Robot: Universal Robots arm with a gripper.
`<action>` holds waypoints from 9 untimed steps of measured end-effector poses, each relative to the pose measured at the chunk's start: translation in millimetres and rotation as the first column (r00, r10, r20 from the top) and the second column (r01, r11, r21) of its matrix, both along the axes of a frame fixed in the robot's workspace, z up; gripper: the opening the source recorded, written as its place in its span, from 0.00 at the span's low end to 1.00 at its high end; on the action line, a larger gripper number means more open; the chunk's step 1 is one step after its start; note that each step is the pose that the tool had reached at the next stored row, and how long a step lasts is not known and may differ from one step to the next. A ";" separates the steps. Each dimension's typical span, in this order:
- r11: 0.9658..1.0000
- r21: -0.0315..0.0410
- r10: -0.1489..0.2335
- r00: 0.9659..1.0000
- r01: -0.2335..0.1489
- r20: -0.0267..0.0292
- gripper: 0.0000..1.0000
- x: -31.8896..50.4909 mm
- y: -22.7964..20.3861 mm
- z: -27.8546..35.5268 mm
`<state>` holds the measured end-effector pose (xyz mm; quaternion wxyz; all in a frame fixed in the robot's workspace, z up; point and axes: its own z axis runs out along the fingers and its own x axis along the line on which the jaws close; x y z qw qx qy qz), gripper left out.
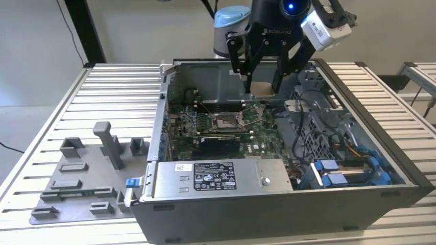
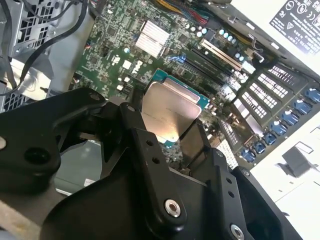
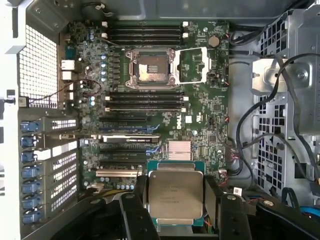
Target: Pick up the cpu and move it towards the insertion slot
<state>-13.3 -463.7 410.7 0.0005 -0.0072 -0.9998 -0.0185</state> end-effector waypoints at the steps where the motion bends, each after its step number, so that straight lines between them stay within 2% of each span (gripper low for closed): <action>1: 1.000 0.000 0.000 1.000 0.000 0.000 0.00 0.0 0.9 0.0; 9: 1.000 0.000 0.000 1.000 0.000 0.000 0.00 0.0 10.1 -0.1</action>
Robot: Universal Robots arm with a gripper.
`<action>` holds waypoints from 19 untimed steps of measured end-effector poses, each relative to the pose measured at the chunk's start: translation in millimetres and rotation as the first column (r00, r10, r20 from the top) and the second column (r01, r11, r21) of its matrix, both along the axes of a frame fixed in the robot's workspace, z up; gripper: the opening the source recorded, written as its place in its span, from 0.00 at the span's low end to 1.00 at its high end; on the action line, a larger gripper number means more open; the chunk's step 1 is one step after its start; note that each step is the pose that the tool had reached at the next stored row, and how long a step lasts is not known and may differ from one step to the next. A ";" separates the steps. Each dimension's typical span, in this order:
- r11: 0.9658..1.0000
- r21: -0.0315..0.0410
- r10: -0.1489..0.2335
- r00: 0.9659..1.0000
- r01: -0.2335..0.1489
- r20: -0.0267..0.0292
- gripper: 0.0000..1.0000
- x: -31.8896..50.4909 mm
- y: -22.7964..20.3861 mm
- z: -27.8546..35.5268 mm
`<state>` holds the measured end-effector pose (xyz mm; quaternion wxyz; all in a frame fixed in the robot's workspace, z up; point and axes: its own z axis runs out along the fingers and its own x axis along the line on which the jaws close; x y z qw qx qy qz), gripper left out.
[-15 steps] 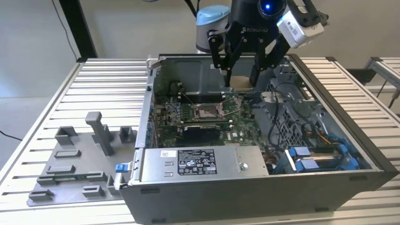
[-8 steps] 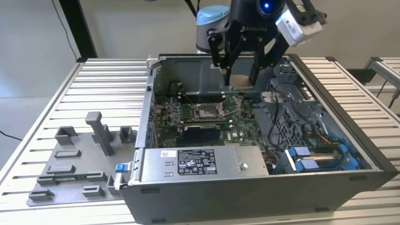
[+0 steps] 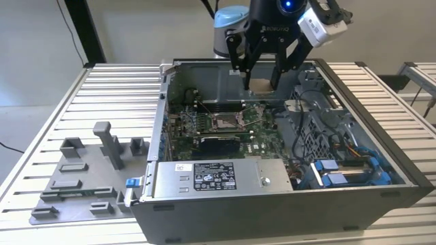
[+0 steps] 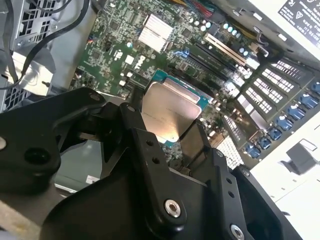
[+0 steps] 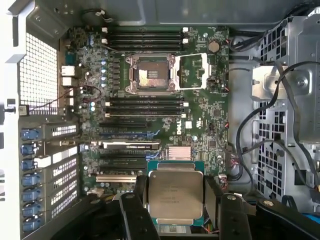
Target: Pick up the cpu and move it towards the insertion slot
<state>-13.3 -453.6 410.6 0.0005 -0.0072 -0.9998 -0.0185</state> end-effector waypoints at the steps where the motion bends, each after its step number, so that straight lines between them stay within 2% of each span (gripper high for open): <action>1: 1.000 0.000 0.000 1.000 0.000 0.000 0.00 0.0 1.8 0.0; 8: 1.000 0.000 0.000 1.000 0.000 0.000 0.00 0.1 14.7 -0.5; 9: 1.000 0.000 0.000 1.000 0.000 0.000 0.00 0.2 17.2 -0.7; 12: 1.000 0.000 0.000 1.000 0.000 0.000 0.00 0.2 28.7 -1.7; 19: 1.000 0.000 0.000 1.000 0.000 0.000 0.00 -0.7 47.0 -6.3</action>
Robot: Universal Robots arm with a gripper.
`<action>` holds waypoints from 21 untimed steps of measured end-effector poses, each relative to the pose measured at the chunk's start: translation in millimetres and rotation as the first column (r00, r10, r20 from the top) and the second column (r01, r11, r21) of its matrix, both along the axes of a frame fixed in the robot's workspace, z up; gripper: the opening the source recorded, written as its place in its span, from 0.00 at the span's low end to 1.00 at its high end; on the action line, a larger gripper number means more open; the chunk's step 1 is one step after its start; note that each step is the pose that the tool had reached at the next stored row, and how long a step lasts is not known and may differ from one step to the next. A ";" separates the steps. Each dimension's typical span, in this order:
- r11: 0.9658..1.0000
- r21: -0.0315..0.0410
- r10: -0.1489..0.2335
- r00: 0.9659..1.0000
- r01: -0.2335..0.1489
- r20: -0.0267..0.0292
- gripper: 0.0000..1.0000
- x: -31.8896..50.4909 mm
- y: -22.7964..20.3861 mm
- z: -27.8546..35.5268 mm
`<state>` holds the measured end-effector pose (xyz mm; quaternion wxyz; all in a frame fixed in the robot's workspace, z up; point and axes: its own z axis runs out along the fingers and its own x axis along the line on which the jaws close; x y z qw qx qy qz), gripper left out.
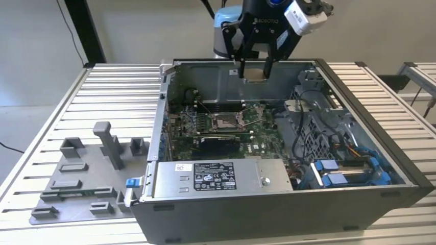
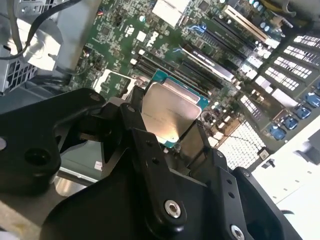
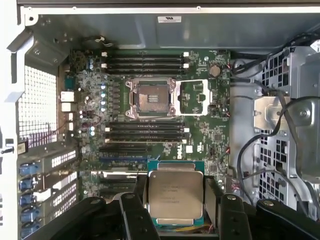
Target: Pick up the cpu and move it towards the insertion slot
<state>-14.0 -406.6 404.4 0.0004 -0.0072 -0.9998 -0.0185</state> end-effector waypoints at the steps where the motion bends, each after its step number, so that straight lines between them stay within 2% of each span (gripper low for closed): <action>1: 1.000 0.000 0.000 1.000 0.000 0.000 0.00 -0.2 2.2 -0.5; 5: 1.000 0.000 0.000 1.000 0.000 0.000 0.00 -1.0 10.2 -2.3; 9: 1.000 0.000 0.000 1.000 0.000 0.000 0.00 -1.5 15.3 -3.2; 21: 1.000 0.000 0.000 1.000 0.000 0.000 0.00 -1.6 18.2 -3.3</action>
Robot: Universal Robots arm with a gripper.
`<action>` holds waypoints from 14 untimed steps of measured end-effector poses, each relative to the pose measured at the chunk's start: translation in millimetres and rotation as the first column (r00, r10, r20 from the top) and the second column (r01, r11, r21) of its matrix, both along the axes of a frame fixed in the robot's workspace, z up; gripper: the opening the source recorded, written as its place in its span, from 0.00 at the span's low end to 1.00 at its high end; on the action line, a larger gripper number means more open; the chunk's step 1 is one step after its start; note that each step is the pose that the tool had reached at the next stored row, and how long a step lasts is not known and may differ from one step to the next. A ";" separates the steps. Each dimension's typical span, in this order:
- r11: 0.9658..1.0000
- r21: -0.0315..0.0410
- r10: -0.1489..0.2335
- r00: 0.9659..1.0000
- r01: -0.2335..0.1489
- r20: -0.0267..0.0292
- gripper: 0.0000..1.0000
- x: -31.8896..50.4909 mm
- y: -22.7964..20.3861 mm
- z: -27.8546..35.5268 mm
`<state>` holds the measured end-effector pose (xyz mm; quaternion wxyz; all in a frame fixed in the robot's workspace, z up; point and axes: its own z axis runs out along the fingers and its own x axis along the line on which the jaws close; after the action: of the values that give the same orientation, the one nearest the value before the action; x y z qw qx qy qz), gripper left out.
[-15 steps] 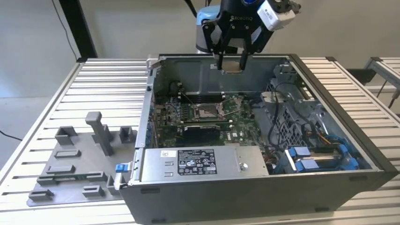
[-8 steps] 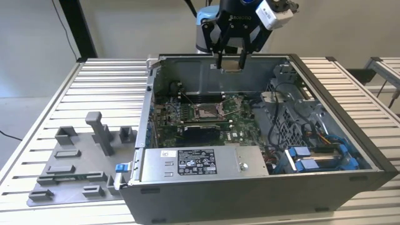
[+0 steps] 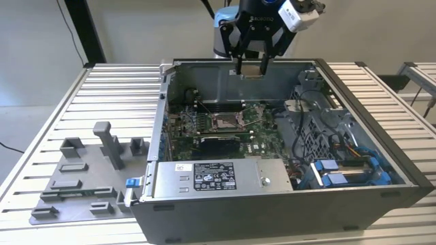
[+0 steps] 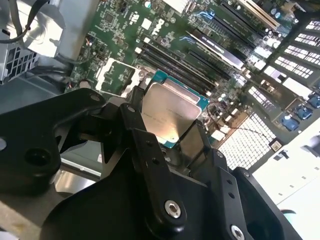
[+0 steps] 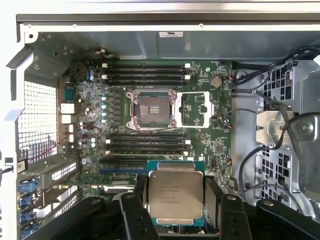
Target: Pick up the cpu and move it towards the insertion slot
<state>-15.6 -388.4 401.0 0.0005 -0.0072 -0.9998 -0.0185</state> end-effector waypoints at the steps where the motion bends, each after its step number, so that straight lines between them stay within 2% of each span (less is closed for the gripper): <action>1: 1.000 0.000 0.000 1.000 0.000 0.000 0.00 0.0 0.1 0.0; 6: 1.000 0.000 0.000 1.000 0.000 0.000 0.00 -0.1 1.8 -0.1; 12: 1.000 0.000 0.000 1.000 0.000 0.000 0.00 -1.3 9.6 -2.9; 14: 1.000 0.000 0.000 1.000 0.000 0.000 0.00 -3.5 13.5 -5.0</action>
<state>-19.1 -375.0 396.0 0.0005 -0.0072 -0.9998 -0.0185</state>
